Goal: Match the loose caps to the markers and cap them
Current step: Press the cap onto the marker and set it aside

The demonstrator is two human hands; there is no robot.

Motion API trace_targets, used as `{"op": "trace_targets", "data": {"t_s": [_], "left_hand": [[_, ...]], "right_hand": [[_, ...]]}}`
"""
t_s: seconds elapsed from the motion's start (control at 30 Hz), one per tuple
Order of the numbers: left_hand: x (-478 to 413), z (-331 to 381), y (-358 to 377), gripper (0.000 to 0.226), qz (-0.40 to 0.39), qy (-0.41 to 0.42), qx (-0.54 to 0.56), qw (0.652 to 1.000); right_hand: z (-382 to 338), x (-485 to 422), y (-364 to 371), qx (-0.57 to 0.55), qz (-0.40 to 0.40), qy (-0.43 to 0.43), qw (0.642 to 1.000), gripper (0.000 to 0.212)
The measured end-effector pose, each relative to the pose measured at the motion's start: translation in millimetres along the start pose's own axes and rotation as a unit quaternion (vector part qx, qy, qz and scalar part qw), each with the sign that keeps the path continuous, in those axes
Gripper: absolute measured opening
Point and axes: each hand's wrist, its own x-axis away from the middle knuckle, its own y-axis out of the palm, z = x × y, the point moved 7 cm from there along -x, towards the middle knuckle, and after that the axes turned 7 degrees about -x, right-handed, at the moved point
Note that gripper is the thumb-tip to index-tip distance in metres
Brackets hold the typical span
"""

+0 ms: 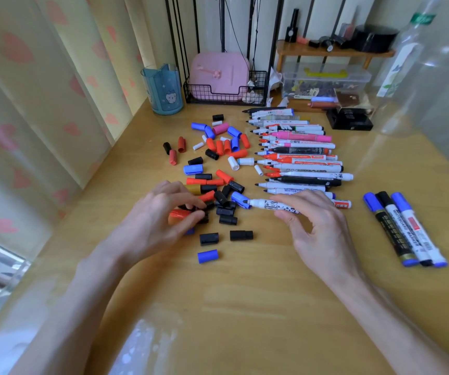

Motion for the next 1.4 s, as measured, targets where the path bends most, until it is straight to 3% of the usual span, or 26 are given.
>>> {"op": "trace_targets", "data": {"t_s": [0.13,0.3,0.4,0.63,0.87,1.13,1.4], "left_hand": [[-4,2,1,0.025,0.05,-0.032,-0.016,0.998],[-17,19,18,0.039,0.045,0.018,-0.04,0.998],[-24,18,20,0.032,0.054,0.014,-0.059,0.997],[-24,11,11,0.019,0.099,-0.025,0.022,0.995],[-22,14,14,0.024,0.084,-0.022,0.035,0.996],[-27,36,35,0.029,0.061,0.053,0.031,0.996],[-27,39,39,0.031,0.061,0.065,0.042,0.995]], "right_hand": [[1,0,2,0.003,-0.005,-0.001,1.0,0.028],[1,0,2,0.003,-0.006,0.001,1.0,0.027],[1,0,0,-0.003,-0.004,0.008,1.0,0.026],[4,-1,-1,0.006,0.001,0.017,1.0,0.026],[6,-1,-1,0.01,-0.007,0.027,1.0,0.025],[5,-1,-1,0.015,-0.006,0.025,1.0,0.025],[6,-1,0,0.014,-0.005,0.025,1.0,0.025]]}}
